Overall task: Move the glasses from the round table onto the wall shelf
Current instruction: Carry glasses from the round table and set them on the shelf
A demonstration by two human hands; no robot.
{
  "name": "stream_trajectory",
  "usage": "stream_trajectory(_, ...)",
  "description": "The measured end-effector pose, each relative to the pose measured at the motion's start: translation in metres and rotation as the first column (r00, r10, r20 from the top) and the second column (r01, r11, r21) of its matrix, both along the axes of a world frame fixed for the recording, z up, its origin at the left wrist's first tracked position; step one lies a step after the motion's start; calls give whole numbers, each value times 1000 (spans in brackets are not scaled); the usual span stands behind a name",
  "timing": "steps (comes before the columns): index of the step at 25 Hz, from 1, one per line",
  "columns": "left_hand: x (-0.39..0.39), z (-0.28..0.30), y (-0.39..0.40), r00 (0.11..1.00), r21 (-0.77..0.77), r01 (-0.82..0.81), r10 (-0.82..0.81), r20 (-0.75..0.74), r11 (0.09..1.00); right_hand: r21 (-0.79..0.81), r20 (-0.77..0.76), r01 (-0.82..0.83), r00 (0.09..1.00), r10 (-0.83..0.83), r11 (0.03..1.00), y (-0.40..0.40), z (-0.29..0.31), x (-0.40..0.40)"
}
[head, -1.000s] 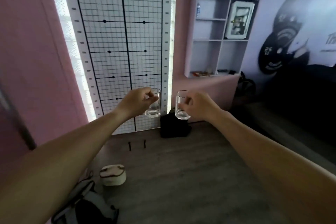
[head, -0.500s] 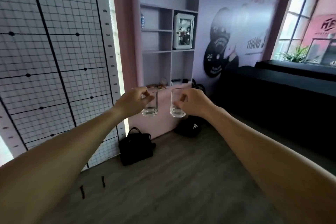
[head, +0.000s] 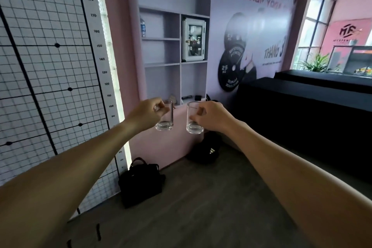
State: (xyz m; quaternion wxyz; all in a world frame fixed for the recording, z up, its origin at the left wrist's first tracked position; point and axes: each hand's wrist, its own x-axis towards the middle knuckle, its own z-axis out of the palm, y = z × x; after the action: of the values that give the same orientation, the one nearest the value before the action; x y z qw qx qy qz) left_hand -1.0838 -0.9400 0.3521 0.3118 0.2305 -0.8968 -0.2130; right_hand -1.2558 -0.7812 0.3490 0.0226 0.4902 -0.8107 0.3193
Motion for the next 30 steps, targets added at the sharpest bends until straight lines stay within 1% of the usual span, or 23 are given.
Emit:
stream_trajectory(6, -95, 12, -70, 999, -19, -27, 26, -29, 999, -3, -3, -36, 999, 36, 999, -74, 14, -100)
stream_trajectory(11, -174, 26, -126, 995, -27, -54, 51, -85, 998, 0, -65, -93, 994, 93, 996, -133, 35, -179)
stream_trajectory(16, -234, 26, -187, 995, -3, -73, 72, -66, 997, 1, -51, -142, 989, 142, 990, -202, 35, -247)
stream_trajectory(20, -282, 18, -257, 993, -8, -105, 104, -58, 994, 14, -61, -180, 982, 180, 984, -272, 22, -298)
stream_trajectory(23, -321, 13, -319, 994, -25, -92, 90, -55, 995, 6, -56, -182, 982, 182, 983, -331, 17, -335)
stream_trajectory(30, -386, 24, -457, 994, -68, -97, 93, -62, 993, -26, -16, -161, 987, 161, 987, -463, 33, -401)
